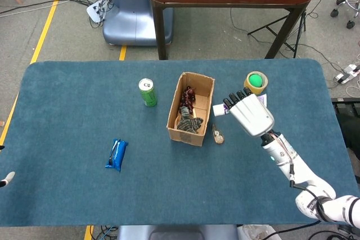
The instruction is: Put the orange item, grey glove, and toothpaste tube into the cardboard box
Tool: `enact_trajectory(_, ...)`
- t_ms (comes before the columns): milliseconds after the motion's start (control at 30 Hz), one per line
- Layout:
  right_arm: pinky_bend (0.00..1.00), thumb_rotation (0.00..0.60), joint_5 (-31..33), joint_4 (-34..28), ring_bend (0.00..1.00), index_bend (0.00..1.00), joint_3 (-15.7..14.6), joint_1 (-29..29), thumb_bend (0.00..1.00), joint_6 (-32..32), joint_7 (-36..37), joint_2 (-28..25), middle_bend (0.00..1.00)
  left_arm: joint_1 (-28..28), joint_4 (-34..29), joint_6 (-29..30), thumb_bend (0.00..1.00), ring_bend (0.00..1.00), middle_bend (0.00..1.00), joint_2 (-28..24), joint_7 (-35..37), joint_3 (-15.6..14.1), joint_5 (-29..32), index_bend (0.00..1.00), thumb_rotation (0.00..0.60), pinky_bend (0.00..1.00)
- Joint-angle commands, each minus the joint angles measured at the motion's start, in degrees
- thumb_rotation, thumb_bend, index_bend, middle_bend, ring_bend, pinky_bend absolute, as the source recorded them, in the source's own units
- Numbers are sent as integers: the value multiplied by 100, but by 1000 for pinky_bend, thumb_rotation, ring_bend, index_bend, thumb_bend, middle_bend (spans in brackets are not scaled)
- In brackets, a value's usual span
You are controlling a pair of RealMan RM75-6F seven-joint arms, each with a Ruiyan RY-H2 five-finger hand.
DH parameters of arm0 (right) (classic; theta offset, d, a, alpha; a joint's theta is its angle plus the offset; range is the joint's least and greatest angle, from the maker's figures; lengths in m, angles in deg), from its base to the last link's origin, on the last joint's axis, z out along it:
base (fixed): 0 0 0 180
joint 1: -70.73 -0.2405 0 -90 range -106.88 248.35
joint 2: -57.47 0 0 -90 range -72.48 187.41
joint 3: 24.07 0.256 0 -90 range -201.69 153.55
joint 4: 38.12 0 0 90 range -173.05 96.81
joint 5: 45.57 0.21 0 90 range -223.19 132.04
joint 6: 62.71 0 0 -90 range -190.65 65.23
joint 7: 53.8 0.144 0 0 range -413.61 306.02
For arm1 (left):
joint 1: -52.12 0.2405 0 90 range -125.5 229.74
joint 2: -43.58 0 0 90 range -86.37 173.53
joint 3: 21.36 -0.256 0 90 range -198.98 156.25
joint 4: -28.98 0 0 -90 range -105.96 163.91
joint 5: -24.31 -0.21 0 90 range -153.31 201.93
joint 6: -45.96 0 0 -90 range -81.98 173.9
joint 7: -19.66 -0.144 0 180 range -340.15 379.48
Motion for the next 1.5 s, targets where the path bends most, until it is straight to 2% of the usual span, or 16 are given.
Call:
enact_trajectory(33, 537, 600, -597, 840, 546, 518, -65, -390, 442, -37, 467, 317, 609, -2, 1, -6, 158, 238, 215, -4, -1, 2, 6, 268, 600, 473)
enact_trajectory(200, 560, 600, -1253, 1885, 549, 523, -247, -760, 442, -288, 1036, 718, 612, -10, 14, -30, 159, 238, 215, -4, 14, 1, 13, 268, 600, 473)
enact_trajectory(267, 560, 600, -1380, 2127, 549, 523, -299, -880, 442, -301, 1121, 834, 612, -12, 14, -38, 159, 237, 215, -4, 15, 2, 21, 268, 600, 473)
enact_trajectory(733, 560, 600, -1869, 3203, 545, 523, -625, -1537, 432, -345, 1408, 1557, 606, 10, -24, 10, 159, 238, 215, -38, 70, 0, -21, 268, 600, 473)
enact_trajectory(900, 560, 600, -1779, 3383, 536, 523, -663, -1596, 345, -305, 1377, 1683, 594, 16, -30, 25, 159, 238, 214, -41, 76, -11, -52, 268, 600, 473)
enact_trajectory(1100, 560, 600, -1600, 3599, 493, 515, -678, -1647, 150, -243, 1406, 1867, 550, 13, -26, 15, 158, 238, 215, -42, 70, -12, -45, 268, 600, 473)
enact_trajectory(1200, 560, 600, -1535, 3718, 469, 476, -673, -1663, 41, -273, 1340, 1989, 524, 16, -33, 22, 159, 238, 214, -47, 79, -10, -47, 268, 600, 473)
enact_trajectory(1367, 560, 600, -1370, 3795, 406, 344, -655, -1662, 0, -255, 1198, 2160, 446, 21, -34, 26, 159, 237, 215, -56, 94, -15, -59, 269, 600, 473)
enact_trajectory(1500, 560, 600, -1282, 3783, 375, 304, -640, -1647, 0, -336, 1176, 2236, 413, 24, -39, 32, 159, 238, 214, -60, 102, -14, -63, 268, 600, 473)
